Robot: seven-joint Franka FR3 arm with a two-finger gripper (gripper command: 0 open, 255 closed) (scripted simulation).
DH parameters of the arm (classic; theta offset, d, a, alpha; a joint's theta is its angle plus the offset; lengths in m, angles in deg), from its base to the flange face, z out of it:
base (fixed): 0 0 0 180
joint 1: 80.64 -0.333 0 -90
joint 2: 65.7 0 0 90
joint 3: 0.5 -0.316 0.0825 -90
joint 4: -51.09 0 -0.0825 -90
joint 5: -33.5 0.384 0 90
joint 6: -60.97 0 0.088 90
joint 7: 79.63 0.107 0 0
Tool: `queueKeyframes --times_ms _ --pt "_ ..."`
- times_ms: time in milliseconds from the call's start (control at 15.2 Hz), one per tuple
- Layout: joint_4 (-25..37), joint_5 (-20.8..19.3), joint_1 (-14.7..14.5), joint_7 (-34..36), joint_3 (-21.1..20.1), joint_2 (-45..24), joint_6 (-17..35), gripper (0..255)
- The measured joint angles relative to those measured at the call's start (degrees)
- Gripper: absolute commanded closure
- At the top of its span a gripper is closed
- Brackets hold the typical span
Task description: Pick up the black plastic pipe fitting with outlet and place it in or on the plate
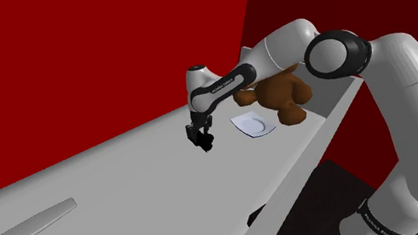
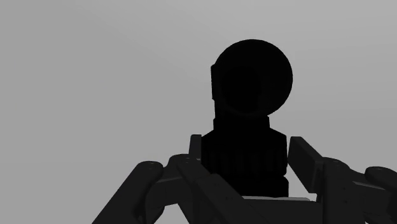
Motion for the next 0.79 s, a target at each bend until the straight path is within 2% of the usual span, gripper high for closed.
queueKeyframes --times_ms 792 --pt "-0.66 1.22 0.71 -1.01 -0.99 6.2 -5.5 255"
